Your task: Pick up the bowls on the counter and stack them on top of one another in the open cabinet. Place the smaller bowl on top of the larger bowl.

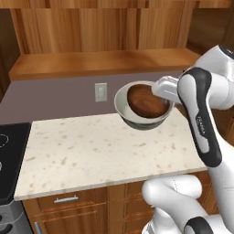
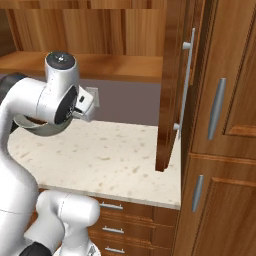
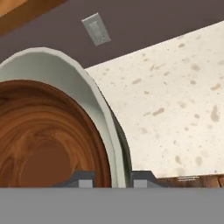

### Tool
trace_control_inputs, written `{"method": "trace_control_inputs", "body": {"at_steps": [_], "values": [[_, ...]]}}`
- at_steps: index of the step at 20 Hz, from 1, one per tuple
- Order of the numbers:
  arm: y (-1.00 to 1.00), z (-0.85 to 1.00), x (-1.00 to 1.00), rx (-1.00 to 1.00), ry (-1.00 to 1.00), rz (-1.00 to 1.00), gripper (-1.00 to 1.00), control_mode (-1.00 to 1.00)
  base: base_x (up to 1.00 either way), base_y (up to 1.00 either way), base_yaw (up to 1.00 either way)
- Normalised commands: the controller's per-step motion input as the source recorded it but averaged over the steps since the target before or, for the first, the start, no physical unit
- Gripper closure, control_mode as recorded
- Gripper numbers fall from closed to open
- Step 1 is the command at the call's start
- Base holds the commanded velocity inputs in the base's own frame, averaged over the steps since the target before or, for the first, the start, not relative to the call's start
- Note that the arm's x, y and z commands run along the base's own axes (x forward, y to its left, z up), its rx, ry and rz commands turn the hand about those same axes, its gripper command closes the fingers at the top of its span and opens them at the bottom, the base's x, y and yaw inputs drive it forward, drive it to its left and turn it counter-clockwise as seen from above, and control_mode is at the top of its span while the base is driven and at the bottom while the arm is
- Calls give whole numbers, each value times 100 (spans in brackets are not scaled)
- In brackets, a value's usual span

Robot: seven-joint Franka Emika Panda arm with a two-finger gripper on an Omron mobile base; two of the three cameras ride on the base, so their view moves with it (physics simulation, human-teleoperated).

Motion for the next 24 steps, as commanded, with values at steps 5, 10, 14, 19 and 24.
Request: {"method": "trace_control_inputs", "body": {"at_steps": [5,10,14,19,24], "values": [[19,79,-54,10,-19,2,100,-100,0,0,0],[10,69,-51,17,-13,0,100,-100,0,0,0],[0,63,-36,16,-12,-2,100,-100,0,0,0],[-13,42,-9,11,-6,-13,100,-100,0,0,0],[-35,32,-1,9,-1,-22,100,-100,0,0,0]]}}
